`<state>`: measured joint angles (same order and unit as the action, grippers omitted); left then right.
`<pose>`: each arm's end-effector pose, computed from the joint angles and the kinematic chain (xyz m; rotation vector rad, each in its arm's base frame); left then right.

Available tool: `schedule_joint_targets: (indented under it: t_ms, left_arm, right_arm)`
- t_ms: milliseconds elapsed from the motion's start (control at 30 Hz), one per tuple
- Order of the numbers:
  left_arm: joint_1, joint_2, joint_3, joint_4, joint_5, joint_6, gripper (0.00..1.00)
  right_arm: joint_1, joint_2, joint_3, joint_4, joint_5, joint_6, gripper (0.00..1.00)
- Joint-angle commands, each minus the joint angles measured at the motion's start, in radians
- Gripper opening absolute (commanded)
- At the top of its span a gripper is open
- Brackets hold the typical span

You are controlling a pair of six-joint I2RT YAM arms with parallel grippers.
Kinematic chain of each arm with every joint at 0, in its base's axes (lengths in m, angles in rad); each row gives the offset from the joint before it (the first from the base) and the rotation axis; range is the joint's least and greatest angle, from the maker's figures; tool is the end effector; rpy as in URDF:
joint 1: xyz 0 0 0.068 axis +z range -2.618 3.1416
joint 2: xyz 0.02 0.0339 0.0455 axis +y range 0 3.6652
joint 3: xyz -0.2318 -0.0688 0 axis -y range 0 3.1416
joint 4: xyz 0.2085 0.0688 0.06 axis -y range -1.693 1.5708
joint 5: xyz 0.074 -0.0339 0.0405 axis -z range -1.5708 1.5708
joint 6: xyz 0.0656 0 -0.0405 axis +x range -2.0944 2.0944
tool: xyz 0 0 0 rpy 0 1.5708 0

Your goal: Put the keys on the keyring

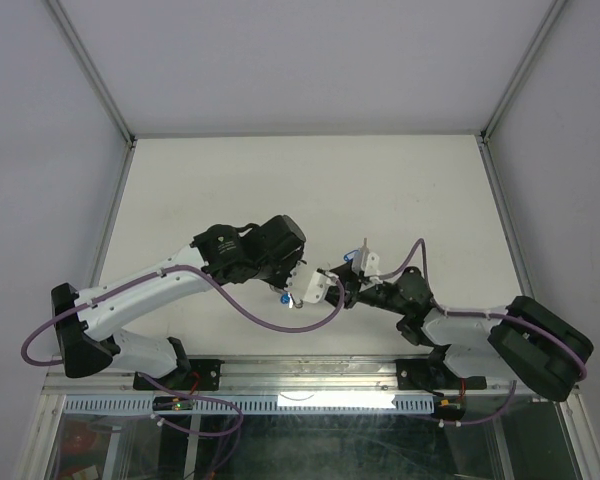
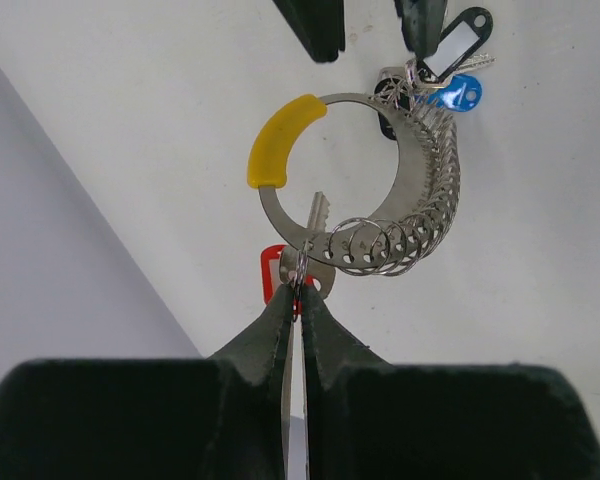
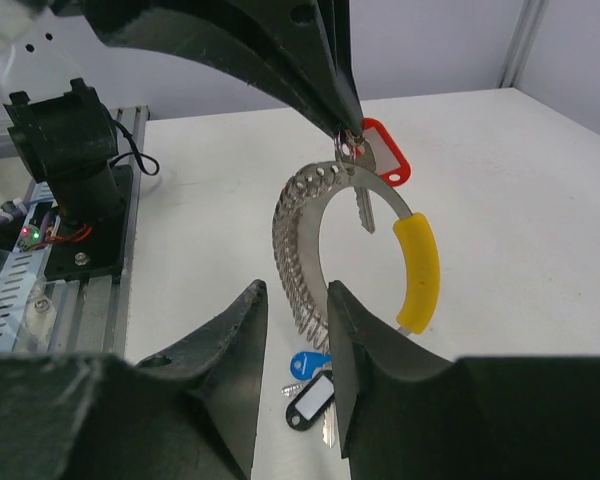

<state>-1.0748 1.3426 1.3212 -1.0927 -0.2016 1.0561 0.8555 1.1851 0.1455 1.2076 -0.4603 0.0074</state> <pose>0.1249 -0.2033 0.2707 2.3073 1.3483 0.2644 0.1230 0.1860 0.2011 -0.9620 1.1546 1.0251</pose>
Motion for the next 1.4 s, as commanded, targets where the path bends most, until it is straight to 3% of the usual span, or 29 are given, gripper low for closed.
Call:
schedule_joint_targets:
  t_ms: [0,467,900,1367]
  left_arm:
    - [-0.01,-0.042,-0.001,0.062,0.043,0.01,0.0]
    - [-0.01,-0.048,-0.002,0.063,0.058,0.024,0.0]
    - [-0.01,-0.044,-0.007,0.063,0.07,0.034,0.0]
    - [-0.01,-0.041,-0.007,0.063,0.079,0.033,0.0]
  right_arm:
    - [0.005,0.057,0.083,0.158,-0.028,0.046,0.33]
    - [0.005,0.287,0.192,0.366,0.001,0.081,0.36]
    - [0.005,0.347,0.241,0.358,-0.014,0.073,0.35]
    - [0.005,0.384,0.281,0.354,-0.037,0.074,0.27]
